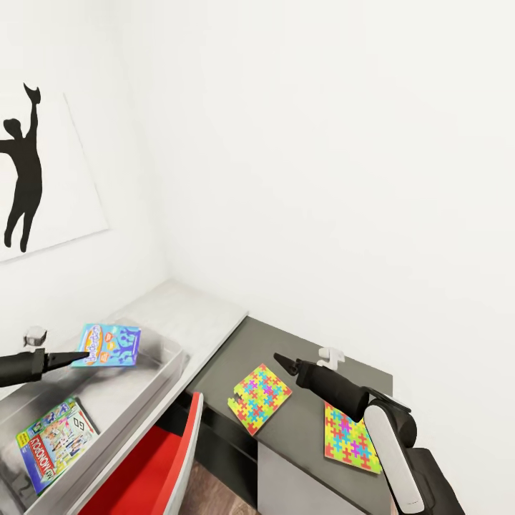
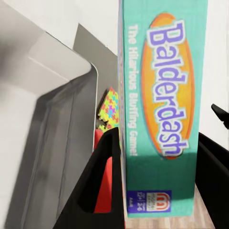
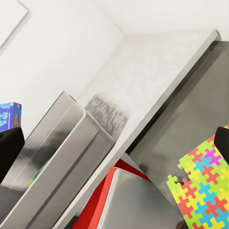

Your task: Put all the toys in the child's room - the three board games (two on the bed and one on the table), the two jigsaw puzzles on the table, and the tennis ball on the table - inside the toy box on the table in the child's room.

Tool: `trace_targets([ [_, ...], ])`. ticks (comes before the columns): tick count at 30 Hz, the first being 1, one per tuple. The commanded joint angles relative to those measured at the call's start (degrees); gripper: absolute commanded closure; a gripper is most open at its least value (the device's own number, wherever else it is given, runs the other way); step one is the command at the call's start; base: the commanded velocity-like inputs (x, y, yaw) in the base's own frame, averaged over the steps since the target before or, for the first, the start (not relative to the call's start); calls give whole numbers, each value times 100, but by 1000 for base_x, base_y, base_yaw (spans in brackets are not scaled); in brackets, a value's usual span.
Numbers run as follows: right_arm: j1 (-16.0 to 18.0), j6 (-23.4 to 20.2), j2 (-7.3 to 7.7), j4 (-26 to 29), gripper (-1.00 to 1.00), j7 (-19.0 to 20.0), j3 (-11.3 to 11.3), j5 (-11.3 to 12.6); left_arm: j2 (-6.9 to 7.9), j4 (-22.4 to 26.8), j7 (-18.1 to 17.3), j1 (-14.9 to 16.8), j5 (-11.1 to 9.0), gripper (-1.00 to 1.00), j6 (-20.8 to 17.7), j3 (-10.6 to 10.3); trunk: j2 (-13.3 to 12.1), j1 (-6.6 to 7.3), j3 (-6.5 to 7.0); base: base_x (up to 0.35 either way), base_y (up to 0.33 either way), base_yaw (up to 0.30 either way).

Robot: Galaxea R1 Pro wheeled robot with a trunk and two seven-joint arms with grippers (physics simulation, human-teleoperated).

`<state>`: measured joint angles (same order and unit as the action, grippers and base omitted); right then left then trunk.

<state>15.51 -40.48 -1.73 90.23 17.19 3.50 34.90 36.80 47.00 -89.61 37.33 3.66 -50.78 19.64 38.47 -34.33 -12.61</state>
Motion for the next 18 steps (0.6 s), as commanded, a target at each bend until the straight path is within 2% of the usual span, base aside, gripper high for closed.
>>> trace_targets([
  [1,5,-30,-3,3,-100,12,-7,3,-29,2,-39,4,39,100,-99,26,8,-2,-9,0,0,0],
  [8,5,-35,-3,3,-100,9,-7,7,-220,9,-39,-4,49,100,-160,56,8,-2,-9,0,0,17],
  [18,5,-33,-5,-34,-100,-13,-12,5,-284,27,-39,-6,63,100,-165,58,8,-2,-9,0,0,3],
])
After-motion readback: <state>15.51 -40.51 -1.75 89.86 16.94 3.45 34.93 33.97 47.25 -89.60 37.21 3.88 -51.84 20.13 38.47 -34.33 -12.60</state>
